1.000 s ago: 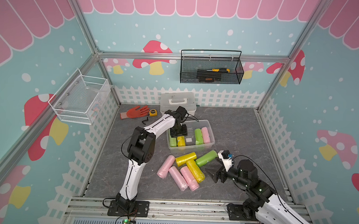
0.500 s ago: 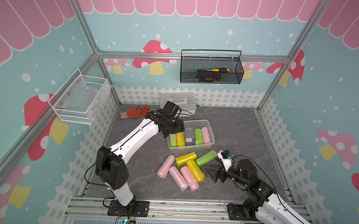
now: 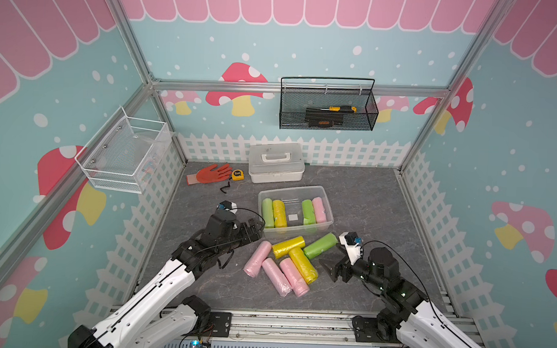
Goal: Put the roll of trash bags into the storage box
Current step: Place the roll of trash bags in the storage box, then pick up the roll of trash bags from the center of the board.
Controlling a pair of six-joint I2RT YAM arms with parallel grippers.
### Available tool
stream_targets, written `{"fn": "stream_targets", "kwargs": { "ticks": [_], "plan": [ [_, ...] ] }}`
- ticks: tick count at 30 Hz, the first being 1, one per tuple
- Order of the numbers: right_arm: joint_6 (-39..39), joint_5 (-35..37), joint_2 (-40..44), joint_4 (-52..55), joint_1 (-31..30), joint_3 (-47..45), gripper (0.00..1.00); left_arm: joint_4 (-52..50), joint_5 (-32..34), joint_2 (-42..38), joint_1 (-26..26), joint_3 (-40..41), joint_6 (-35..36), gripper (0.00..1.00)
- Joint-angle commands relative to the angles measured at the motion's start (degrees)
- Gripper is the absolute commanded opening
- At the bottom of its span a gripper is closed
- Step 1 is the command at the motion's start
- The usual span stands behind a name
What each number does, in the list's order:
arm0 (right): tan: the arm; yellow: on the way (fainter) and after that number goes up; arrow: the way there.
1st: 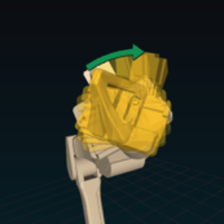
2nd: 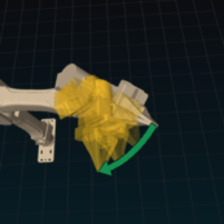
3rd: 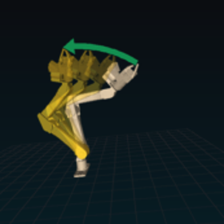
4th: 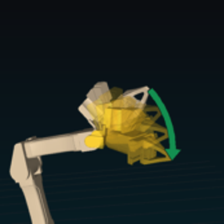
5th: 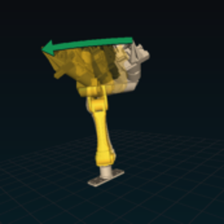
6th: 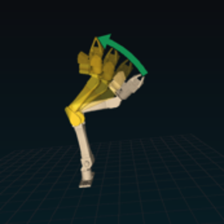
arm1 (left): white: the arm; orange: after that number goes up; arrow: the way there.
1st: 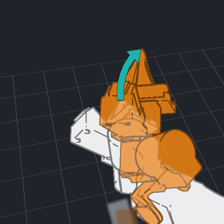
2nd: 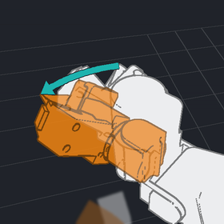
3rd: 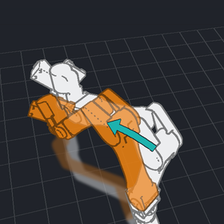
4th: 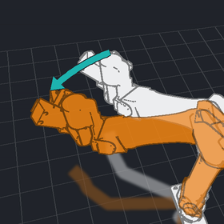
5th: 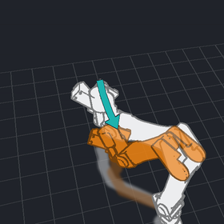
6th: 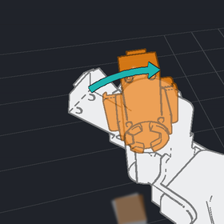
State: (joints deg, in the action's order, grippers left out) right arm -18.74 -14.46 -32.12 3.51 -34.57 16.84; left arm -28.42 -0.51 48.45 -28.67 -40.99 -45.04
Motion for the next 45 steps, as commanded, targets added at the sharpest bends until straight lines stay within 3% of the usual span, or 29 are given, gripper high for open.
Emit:
{"fn": "stream_targets", "kwargs": {
  "ticks": [1,4,8,11,15,23,25,29,35,45],
  "plan": [
    [-1.8,2.7,0.1,1.0,-0.2,0.5,0.99,5.2,8.1,-4.4,0.6,3.7,8.3,0.99],
    [-3.7,6.1,-0.3,2.6,-0.2,1.0,0.99,6.4,12.5,-6.0,1.6,6.5,13.1,0.99],
    [-6.7,10.8,-0.9,4.9,-0.2,1.9,0.98,10.1,6.9,-5.3,2.8,8.1,14.7,0.99],
    [-9.4,14.3,-0.6,6.3,-0.2,2.1,0.99,9.0,6.4,-5.2,2.8,6.9,15.9,0.99],
    [-18.0,24.2,0.2,11.1,-0.2,3.0,0.99,8.3,7.7,-7.9,2.8,6.9,16.6,0.99],
    [-8.9,9.5,-3.5,13.3,-0.2,6.4,0.98,4.0,12.1,-12.6,2.8,6.3,17.0,0.99],
    [-4.6,3.3,-6.1,14.1,-0.3,8.7,0.89,3.3,13.1,-12.8,2.8,6.0,17.2,0.99],
    [-2.3,-1.9,-13.7,12.8,-1.2,10.5,0.85,2.7,13.1,-11.1,2.8,5.5,17.7,0.99],
    [-1.4,9.4,-22.4,16.7,-10.1,15.5,0.84,1.5,14.3,-9.1,2.7,4.7,18.4,0.99],
    [-4.4,17.4,-32.9,19.9,-17.9,22.0,0.70,1.0,15.2,-9.3,2.6,4.7,18.8,0.99]
  ]
}}
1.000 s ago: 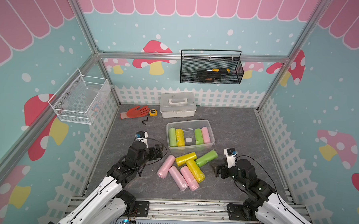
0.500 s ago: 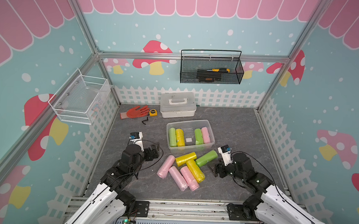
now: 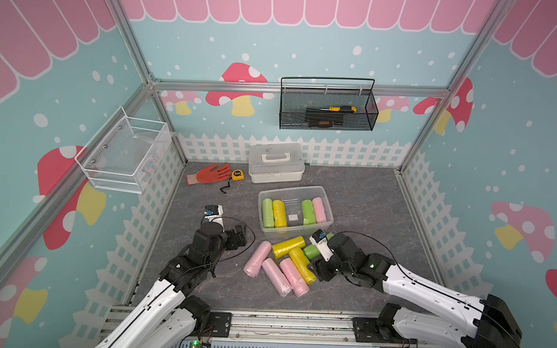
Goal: Put the roll of trash bags into the storage box
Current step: Pick up the roll of trash bags from the center of the board.
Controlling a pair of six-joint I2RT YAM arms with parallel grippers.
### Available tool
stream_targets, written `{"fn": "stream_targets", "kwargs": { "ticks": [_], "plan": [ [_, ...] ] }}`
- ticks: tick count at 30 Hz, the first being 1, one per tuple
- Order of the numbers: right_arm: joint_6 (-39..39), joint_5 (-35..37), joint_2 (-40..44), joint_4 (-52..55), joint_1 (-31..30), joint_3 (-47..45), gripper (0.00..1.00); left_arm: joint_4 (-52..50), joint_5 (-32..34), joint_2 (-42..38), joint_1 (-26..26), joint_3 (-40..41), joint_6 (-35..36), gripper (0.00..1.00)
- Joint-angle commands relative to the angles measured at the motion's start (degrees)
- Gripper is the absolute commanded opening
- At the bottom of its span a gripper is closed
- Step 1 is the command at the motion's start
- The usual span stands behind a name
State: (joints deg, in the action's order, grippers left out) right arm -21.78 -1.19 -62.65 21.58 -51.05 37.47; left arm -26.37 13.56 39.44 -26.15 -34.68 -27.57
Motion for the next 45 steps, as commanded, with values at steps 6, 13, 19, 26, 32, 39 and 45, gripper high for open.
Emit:
{"fn": "stream_targets", "kwargs": {
  "ticks": [6,13,19,26,32,39,45],
  "plan": [
    [-3.2,7.4,-13.2,3.6,-4.3,6.0,0.67,-1.0,0.9,0.6,-0.1,-1.9,1.3,0.99],
    [-4.7,9.6,-25.7,7.4,-5.2,12.4,0.57,-1.0,0.6,0.7,0.0,-2.1,1.2,0.99],
    [-3.6,8.8,-30.8,7.4,-5.6,14.6,0.57,-1.0,0.8,1.0,-0.1,-2.2,0.9,0.99],
    [-4.3,8.0,-30.6,7.9,-6.3,15.0,0.42,-1.0,0.6,1.8,-0.1,-2.5,0.9,0.99],
    [-6.0,6.4,-26.1,8.9,-6.8,14.3,0.37,-1.2,3.9,0.6,-0.1,-2.2,-2.1,0.99],
    [-5.7,5.5,-19.3,13.1,-7.4,16.0,0.33,0.0,5.2,-3.0,0.0,-1.0,-3.9,0.99],
    [-4.0,2.8,-12.1,18.0,-7.5,19.5,0.31,-0.5,6.6,-3.8,0.0,-0.5,-4.7,0.99]
  ]
}}
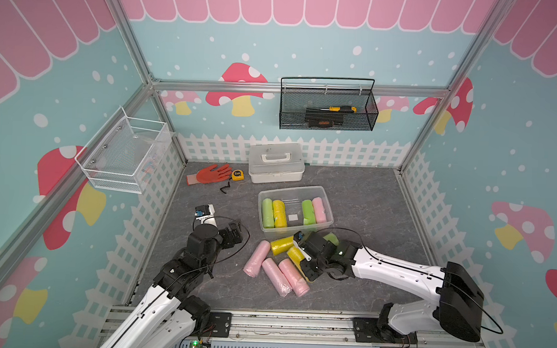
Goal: Put the roll of trash bags into the storage box
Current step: Pick up the roll of trash bags from the center of the board.
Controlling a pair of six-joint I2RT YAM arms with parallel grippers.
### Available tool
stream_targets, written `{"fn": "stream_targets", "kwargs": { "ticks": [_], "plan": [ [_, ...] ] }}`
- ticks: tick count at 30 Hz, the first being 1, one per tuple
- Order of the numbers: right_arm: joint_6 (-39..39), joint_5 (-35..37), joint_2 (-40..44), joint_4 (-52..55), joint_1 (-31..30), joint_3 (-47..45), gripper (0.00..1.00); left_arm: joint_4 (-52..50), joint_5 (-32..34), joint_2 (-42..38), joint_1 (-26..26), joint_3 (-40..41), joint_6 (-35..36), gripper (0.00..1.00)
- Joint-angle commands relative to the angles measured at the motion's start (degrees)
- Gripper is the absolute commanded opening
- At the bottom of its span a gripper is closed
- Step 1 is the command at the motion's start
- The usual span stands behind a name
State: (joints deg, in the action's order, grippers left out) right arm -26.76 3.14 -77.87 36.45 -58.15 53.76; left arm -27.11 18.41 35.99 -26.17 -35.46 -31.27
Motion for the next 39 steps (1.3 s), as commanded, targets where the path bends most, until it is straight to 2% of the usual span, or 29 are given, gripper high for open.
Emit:
{"fn": "stream_targets", "kwargs": {
  "ticks": [1,5,9,11,15,17,20,26,31,39],
  "plan": [
    [1.0,-1.5,4.4,4.6,-0.4,4.2,0.30,0.0,1.7,-0.2,0.0,0.1,-1.6,0.99],
    [1.1,-0.3,9.3,8.0,-0.3,7.7,0.29,-0.4,-1.8,-0.3,0.0,-1.2,-2.6,0.99],
    [0.2,2.3,10.4,11.4,0.1,13.2,0.27,-1.6,3.5,1.4,0.1,-2.7,-5.9,0.99],
    [0.3,2.9,8.3,13.0,0.5,16.7,0.26,-5.1,5.2,4.7,0.2,-6.1,-9.1,0.99],
    [1.1,4.9,1.4,15.0,1.4,24.2,0.21,-6.1,1.3,9.8,0.8,-9.5,-8.0,0.99],
    [1.2,6.2,-1.6,14.9,2.1,26.8,0.20,-7.6,1.8,11.3,1.0,-11.4,-7.0,0.99],
    [0.5,7.1,-6.4,14.6,4.2,30.1,0.19,-7.7,6.9,10.2,1.4,-10.5,-7.2,0.99],
    [-0.7,3.9,-16.3,11.7,9.9,34.9,0.08,-2.9,-2.5,3.4,2.2,-5.5,-1.2,0.99],
    [-2.1,3.2,-22.8,10.2,13.6,39.1,0.03,-3.9,-1.0,0.8,2.1,-5.5,-1.0,0.99],
    [-4.7,5.9,-29.4,6.2,16.2,41.5,0.02,-4.6,-1.2,4.5,2.1,-7.2,-1.1,0.99]
  ]
}}
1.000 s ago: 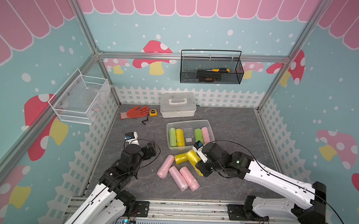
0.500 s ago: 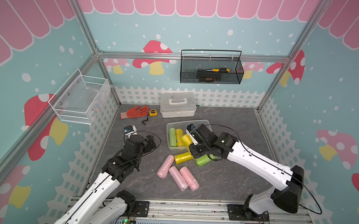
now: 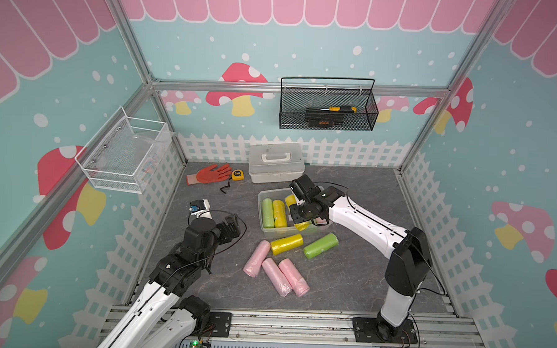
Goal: Put the roll of trash bags into the storage box
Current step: Pick up the roll of trash bags from the center of the board, then place the roll of trash bags in the storage box.
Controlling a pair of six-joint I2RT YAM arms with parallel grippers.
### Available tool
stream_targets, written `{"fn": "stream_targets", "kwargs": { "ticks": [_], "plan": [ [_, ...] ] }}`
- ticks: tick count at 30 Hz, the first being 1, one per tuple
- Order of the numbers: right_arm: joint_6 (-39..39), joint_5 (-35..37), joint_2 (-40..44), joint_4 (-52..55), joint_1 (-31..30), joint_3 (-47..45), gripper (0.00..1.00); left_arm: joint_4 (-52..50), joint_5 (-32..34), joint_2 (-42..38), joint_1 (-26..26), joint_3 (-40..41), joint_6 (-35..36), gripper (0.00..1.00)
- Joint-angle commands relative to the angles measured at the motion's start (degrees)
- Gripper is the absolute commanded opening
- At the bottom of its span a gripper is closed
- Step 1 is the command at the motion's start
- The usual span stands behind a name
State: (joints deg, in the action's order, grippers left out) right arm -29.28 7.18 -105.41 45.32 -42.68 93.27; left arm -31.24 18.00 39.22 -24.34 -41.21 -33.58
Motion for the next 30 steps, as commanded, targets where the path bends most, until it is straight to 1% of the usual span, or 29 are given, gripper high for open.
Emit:
{"fn": "stream_targets", "kwargs": {
  "ticks": [1,3,4,11,19,24,27,30],
  "plan": [
    [-2.7,2.4,-2.5,-3.2,0.9,1.9,0.02,-0.6,-0.7,1.8,0.3,-1.5,1.2,0.99],
    [-3.3,2.4,-3.1,-5.2,1.5,1.6,0.02,-1.2,-1.0,2.6,0.3,-2.2,1.2,0.99],
    [-3.3,2.1,-5.2,-5.6,1.6,1.8,0.02,-1.2,-1.3,2.8,0.3,-2.3,1.2,0.99],
    [-5.5,3.4,-9.9,-6.3,2.2,2.2,0.01,-1.1,-0.8,2.6,0.3,-2.4,1.1,0.99],
    [-6.2,5.2,-15.1,-6.6,2.4,2.3,0.00,-1.1,0.0,1.1,0.3,-1.7,0.9,0.99],
    [-8.0,8.7,-15.7,-6.4,2.5,1.1,0.00,-1.1,0.0,0.5,0.3,-1.6,1.1,0.99],
    [-8.5,10.7,-15.7,-6.4,2.5,0.2,0.03,-1.0,-0.1,1.0,0.4,-1.4,0.7,0.99],
    [-8.6,11.1,-15.7,-6.3,2.4,0.0,0.06,-1.2,0.0,1.3,0.3,-1.5,0.8,0.99]
  ]
}}
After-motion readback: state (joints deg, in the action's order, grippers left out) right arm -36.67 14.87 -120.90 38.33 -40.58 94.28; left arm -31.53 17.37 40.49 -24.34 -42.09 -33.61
